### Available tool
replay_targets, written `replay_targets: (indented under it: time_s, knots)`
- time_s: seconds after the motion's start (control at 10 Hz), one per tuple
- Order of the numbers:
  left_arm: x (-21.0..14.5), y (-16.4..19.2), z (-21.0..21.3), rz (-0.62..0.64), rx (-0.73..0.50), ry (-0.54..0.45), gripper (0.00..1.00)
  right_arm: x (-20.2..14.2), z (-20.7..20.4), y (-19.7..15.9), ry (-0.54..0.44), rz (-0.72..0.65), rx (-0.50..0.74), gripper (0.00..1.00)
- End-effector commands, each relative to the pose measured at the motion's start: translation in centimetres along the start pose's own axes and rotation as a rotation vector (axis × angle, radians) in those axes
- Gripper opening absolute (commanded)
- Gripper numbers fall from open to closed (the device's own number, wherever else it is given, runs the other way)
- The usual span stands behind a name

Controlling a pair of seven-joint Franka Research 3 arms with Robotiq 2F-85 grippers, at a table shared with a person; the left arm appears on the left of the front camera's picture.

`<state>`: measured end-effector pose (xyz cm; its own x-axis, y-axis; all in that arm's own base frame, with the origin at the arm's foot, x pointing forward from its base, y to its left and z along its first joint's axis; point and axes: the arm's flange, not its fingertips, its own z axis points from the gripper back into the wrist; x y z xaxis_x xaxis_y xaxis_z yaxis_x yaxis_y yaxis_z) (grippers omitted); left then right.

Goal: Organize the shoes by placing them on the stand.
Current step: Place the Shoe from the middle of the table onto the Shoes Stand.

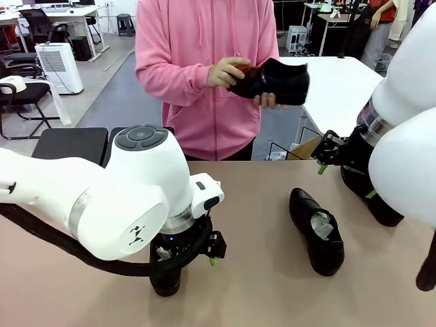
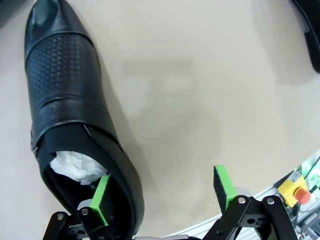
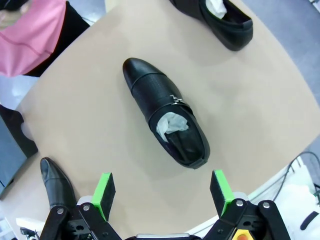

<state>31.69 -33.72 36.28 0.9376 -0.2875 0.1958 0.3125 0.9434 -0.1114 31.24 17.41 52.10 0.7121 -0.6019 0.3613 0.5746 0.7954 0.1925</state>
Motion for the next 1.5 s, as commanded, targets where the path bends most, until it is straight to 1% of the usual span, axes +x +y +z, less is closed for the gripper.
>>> replay_targets:
  time_s: [0.0, 0.2, 0.3, 0.4, 0.8, 1.1, 1.4]
  knots:
    - [1.1, -0.5, -0.9, 0.059, 0.020, -0.012, 1.00, 0.2, 0.1, 0.4, 0.013, 0.007, 0.023, 1.00]
    - [1.7, -0.4, -1.3, 0.113, 0.023, 0.012, 1.00, 0.2, 0.1, 0.4, 0.013, 0.007, 0.023, 1.00]
    - [1.9, -0.3, -1.4, 0.121, 0.020, 0.019, 0.92, 0.2, 0.1, 0.4, 0.013, 0.007, 0.023, 1.00]
    - [2.0, -0.1, -1.7, 0.127, 0.014, 0.033, 0.77, 0.2, 0.1, 0.4, 0.013, 0.007, 0.023, 1.00]
    - [2.0, 0.6, -2.2, 0.135, 0.045, 0.060, 0.00, 0.2, 0.1, 0.4, 0.013, 0.007, 0.023, 1.00]
    - [1.9, 1.7, -1.9, 0.163, 0.048, 0.072, 0.00, 0.2, 0.1, 0.4, 0.013, 0.007, 0.023, 1.00]
    - [2.0, 1.9, -1.2, 0.158, 0.049, 0.066, 0.00, 0.2, 0.1, 0.4, 0.013, 0.007, 0.023, 1.00]
